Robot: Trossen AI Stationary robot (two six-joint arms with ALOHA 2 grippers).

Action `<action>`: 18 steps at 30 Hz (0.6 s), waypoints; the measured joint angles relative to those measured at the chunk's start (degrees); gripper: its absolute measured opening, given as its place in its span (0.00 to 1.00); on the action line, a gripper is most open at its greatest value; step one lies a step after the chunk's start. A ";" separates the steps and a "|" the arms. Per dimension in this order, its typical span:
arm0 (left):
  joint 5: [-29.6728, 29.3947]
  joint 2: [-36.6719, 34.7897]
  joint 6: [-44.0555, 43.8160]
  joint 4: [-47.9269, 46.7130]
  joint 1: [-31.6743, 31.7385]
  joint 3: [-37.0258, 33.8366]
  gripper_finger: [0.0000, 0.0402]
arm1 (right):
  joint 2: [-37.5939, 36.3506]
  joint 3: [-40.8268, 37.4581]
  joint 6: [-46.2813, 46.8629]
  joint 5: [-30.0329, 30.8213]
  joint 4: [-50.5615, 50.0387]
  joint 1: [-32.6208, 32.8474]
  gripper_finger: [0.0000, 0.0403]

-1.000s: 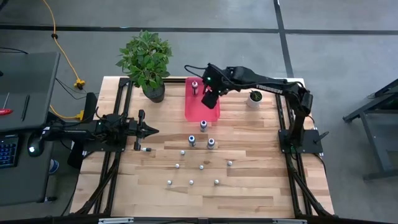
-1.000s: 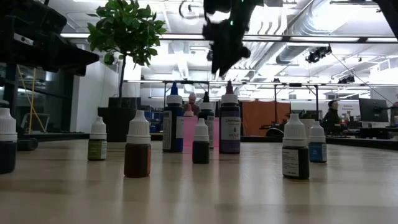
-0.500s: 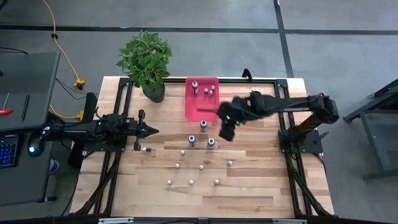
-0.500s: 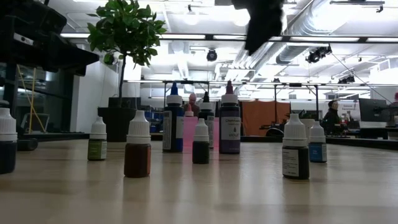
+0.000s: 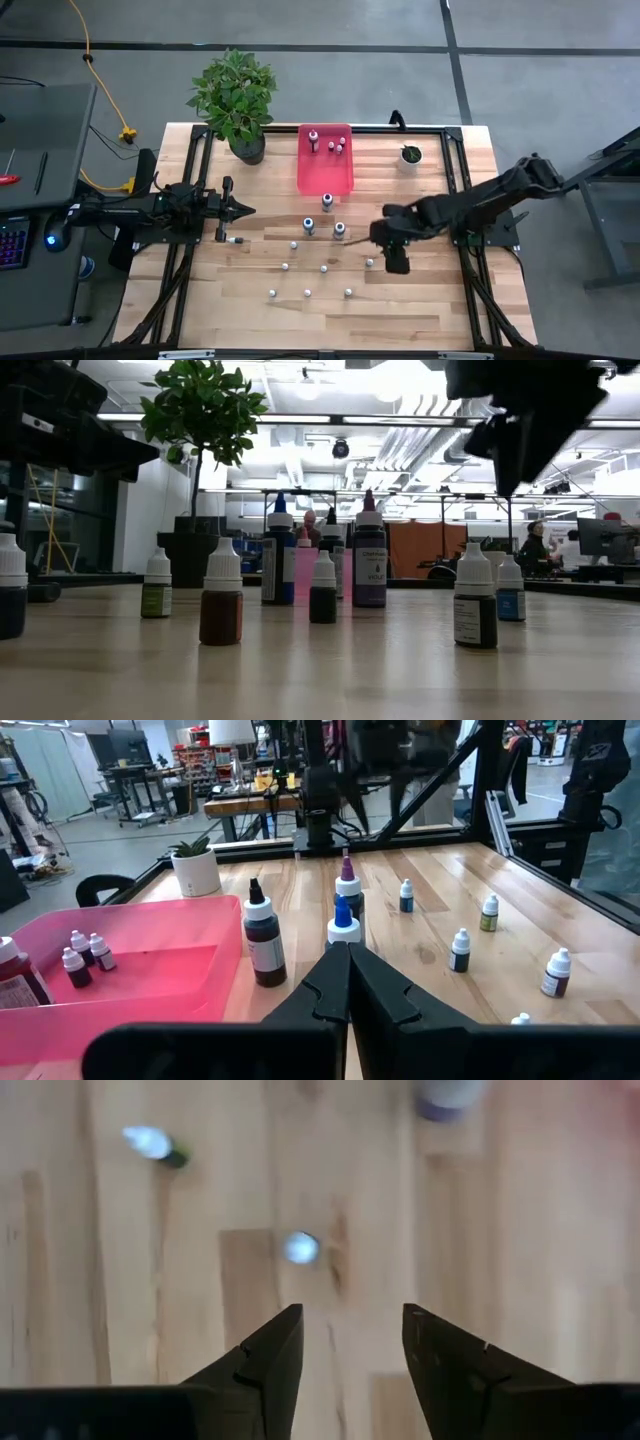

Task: Pick & Place food coloring
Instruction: Put the blue food coloring bottle into the pink bin

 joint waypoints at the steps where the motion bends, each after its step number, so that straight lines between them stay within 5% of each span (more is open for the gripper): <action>1: 0.00 -0.02 -0.01 0.00 0.00 0.00 0.00 | 0.00 -1.47 -0.36 0.26 2.35 0.62 0.40; 8: 0.00 -0.01 -0.01 0.00 0.02 0.00 0.00 | 0.65 -8.81 2.36 1.82 15.06 2.45 0.41; 18: 0.00 -0.02 0.00 0.00 0.01 0.00 0.00 | 5.56 -10.51 0.44 -2.07 20.41 2.67 0.46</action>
